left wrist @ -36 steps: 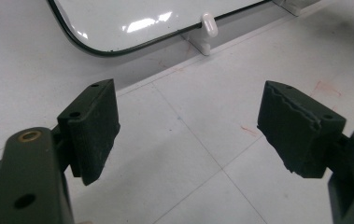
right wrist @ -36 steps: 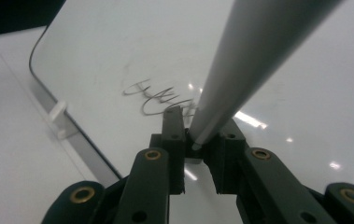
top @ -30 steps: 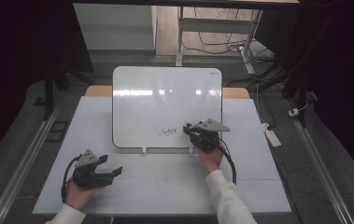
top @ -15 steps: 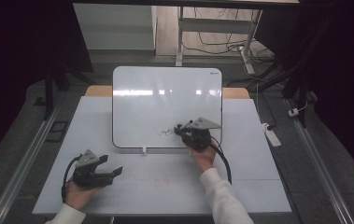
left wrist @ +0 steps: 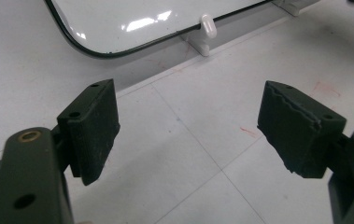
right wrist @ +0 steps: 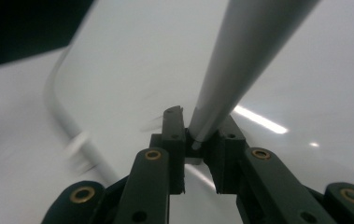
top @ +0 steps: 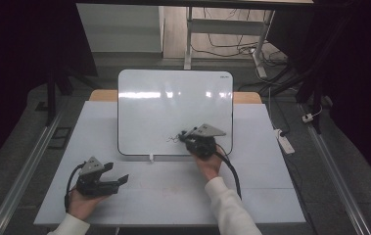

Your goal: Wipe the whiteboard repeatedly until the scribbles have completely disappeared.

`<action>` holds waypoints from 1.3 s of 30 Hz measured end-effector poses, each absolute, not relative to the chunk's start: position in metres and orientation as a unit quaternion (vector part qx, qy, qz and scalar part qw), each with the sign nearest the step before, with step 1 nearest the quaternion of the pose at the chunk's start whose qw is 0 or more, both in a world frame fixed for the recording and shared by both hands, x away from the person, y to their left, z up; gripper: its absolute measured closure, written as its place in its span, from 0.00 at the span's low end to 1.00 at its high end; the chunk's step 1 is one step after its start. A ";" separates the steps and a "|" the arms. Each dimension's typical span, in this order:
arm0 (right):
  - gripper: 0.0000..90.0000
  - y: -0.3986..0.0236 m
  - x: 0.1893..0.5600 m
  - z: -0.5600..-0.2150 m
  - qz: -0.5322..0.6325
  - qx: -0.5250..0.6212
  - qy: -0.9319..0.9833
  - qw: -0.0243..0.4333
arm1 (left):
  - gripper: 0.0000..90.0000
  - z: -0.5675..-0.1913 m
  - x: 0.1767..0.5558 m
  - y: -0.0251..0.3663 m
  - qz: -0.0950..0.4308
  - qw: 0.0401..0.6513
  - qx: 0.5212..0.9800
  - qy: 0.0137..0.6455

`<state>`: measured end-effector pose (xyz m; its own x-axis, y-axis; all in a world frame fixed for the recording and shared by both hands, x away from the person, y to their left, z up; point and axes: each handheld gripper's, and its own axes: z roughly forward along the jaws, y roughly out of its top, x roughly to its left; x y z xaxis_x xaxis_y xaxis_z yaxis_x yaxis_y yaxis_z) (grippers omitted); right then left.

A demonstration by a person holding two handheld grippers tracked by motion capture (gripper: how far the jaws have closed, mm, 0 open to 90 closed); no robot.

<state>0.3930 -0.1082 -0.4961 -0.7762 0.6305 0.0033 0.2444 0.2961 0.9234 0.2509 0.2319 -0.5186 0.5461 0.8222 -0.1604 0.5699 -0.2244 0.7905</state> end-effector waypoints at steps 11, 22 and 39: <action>0.86 -0.107 0.392 -0.496 0.531 0.297 0.769 0.196 | 0.24 -0.519 0.251 0.232 0.147 0.428 0.767 0.454; 0.86 -0.091 0.393 -0.498 0.528 0.276 0.783 0.178 | 0.24 -0.518 0.251 0.232 0.148 0.428 0.768 0.454; 0.86 -0.086 0.400 -0.491 0.535 0.287 0.770 0.196 | 0.24 -0.517 0.249 0.232 0.150 0.430 0.767 0.452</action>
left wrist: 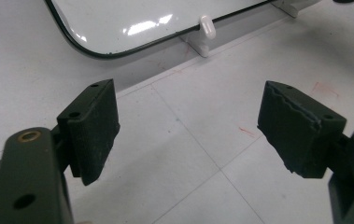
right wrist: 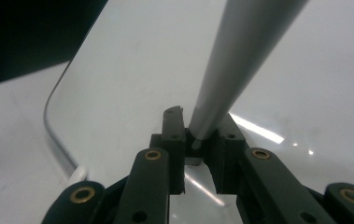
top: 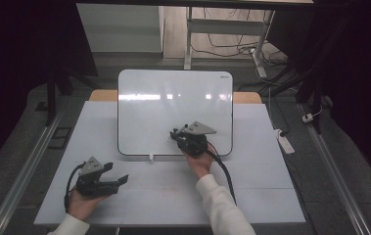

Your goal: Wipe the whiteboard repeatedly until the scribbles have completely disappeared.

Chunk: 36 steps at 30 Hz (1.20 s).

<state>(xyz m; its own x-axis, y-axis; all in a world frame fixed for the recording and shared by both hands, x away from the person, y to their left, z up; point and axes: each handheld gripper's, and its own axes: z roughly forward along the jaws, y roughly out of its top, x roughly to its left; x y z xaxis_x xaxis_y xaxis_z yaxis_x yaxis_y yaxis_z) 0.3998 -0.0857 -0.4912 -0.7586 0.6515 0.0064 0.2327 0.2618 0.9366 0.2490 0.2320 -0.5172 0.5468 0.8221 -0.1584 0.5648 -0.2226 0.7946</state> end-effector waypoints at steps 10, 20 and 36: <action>0.86 -0.081 0.398 -0.492 0.534 0.287 0.770 0.199 | 0.24 -0.517 0.248 0.233 0.151 0.431 0.766 0.452; 0.86 -0.087 0.394 -0.495 0.525 0.279 0.781 0.192 | 0.24 -0.517 0.248 0.233 0.151 0.430 0.767 0.452; 0.86 -0.048 0.399 -0.494 0.518 0.238 0.803 0.171 | 0.24 -0.517 0.249 0.234 0.152 0.431 0.766 0.451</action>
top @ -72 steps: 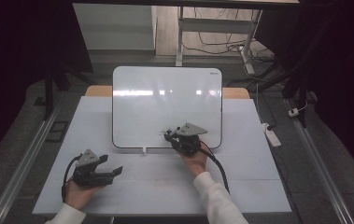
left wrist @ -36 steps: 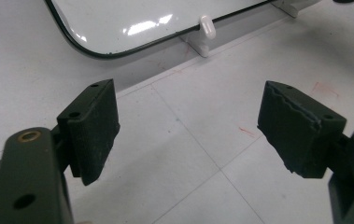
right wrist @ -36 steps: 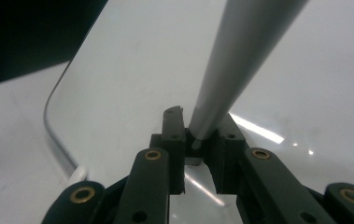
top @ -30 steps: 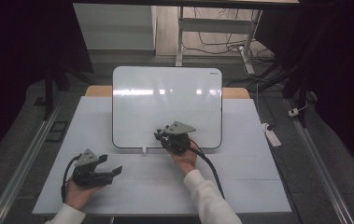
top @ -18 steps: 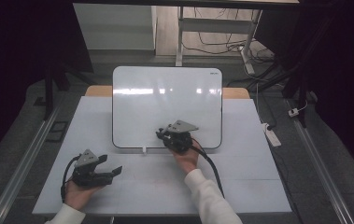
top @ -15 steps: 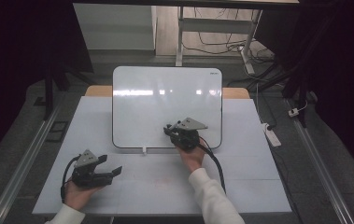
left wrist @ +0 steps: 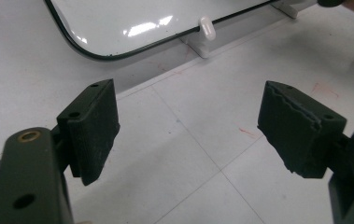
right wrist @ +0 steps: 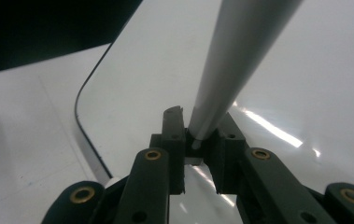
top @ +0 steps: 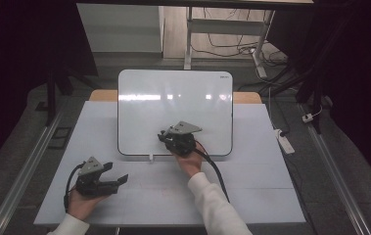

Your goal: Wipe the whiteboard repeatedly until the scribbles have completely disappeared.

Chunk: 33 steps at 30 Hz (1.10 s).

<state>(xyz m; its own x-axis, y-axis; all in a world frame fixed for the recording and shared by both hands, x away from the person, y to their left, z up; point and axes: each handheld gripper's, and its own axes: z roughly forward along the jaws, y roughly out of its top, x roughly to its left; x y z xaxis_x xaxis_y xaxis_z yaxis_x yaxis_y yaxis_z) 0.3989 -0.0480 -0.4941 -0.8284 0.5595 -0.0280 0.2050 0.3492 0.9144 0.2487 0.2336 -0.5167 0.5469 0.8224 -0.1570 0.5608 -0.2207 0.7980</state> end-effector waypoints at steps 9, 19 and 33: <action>0.86 -0.068 0.395 -0.496 0.507 0.247 0.809 0.162 | 0.24 -0.516 0.248 0.234 0.153 0.432 0.766 0.451; 0.86 -0.115 0.384 -0.484 0.502 0.252 0.813 0.150 | 0.24 -0.514 0.249 0.233 0.164 0.434 0.763 0.450; 0.86 -0.138 0.337 -0.478 0.501 0.209 0.839 0.040 | 0.25 -0.510 0.248 0.229 0.175 0.445 0.758 0.443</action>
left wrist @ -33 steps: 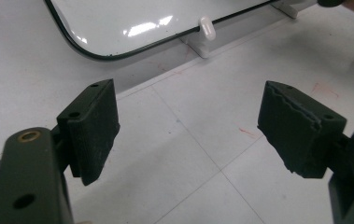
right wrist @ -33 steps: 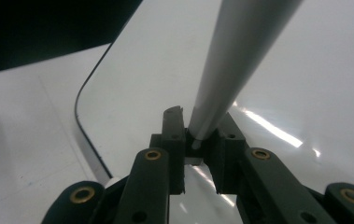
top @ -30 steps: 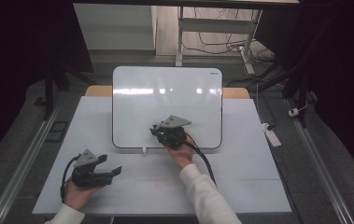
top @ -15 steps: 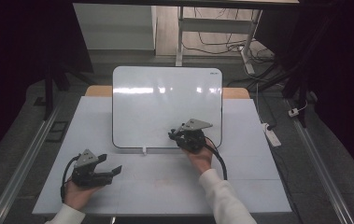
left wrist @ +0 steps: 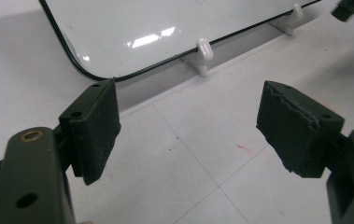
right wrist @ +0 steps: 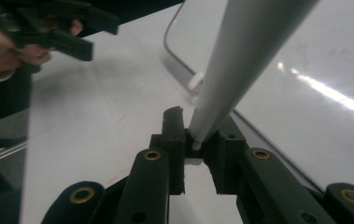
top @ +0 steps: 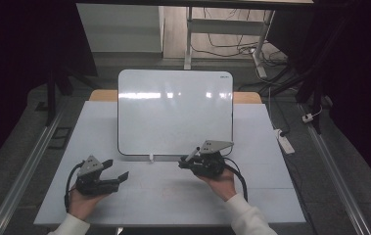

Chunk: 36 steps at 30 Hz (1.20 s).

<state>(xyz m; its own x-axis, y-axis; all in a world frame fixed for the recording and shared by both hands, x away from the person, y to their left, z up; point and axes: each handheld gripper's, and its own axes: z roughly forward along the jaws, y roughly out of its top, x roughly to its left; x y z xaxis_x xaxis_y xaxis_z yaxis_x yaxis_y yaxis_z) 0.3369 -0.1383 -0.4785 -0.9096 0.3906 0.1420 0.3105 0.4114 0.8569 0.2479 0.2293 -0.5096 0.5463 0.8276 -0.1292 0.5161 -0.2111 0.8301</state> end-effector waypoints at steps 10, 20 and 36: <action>0.86 -0.142 0.321 -0.486 0.489 0.201 0.848 0.018 | 0.25 -0.503 0.246 0.222 0.184 0.459 0.758 0.426; 0.86 -0.133 0.315 -0.490 0.487 0.197 0.851 0.008 | 0.27 -0.478 0.245 0.189 0.182 0.496 0.763 0.373; 0.86 -0.121 0.312 -0.493 0.489 0.204 0.848 -0.006 | 0.29 -0.453 0.253 0.109 0.153 0.504 0.798 0.292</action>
<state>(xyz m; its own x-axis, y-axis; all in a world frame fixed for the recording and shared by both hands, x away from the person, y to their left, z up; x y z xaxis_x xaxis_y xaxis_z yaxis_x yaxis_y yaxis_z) 0.3119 -0.1209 -0.4934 -0.9171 0.3391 0.2099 0.3515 0.4386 0.8271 0.2533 0.1090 -0.4528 0.7831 0.6198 -0.0505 0.3117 -0.3211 0.8943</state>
